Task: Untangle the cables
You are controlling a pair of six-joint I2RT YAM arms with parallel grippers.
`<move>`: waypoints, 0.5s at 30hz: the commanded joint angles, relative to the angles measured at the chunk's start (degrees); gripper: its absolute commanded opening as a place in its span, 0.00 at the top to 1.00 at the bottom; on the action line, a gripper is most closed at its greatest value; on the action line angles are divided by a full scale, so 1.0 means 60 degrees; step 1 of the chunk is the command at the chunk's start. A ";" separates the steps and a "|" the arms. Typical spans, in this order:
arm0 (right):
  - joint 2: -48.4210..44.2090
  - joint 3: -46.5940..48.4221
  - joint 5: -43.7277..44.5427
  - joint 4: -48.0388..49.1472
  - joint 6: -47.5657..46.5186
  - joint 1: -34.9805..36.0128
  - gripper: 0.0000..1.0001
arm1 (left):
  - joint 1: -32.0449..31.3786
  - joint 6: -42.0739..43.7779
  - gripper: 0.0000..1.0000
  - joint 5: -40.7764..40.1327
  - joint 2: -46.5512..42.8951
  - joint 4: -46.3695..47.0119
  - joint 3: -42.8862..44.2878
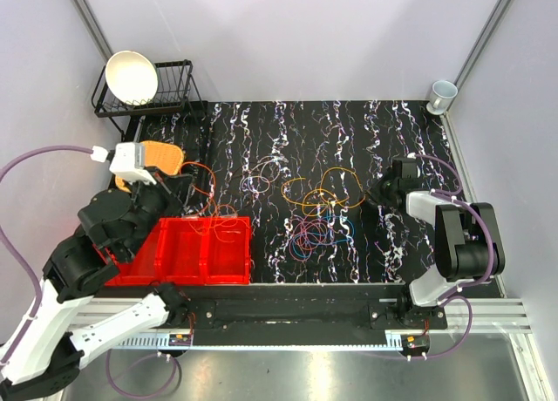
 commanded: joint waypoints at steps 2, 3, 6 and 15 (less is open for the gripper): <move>0.0086 0.0400 -0.0243 0.0373 0.0077 -0.0043 1.00 | 0.0020 -0.1006 1.00 0.1251 0.0159 -0.0318 -0.0092; 0.0086 0.0386 -0.0257 0.0358 0.0063 -0.0029 1.00 | 0.0020 -0.1167 1.00 0.1354 0.0130 -0.0319 -0.0150; 0.0100 0.0415 -0.0301 0.0372 0.0063 -0.0029 1.00 | 0.0020 -0.1387 1.00 0.1093 -0.0002 -0.0275 -0.0648; 0.0217 0.0445 -0.0535 0.0446 0.0063 -0.0029 1.00 | 0.0020 -0.1549 1.00 -0.0267 0.0423 0.0281 -0.2099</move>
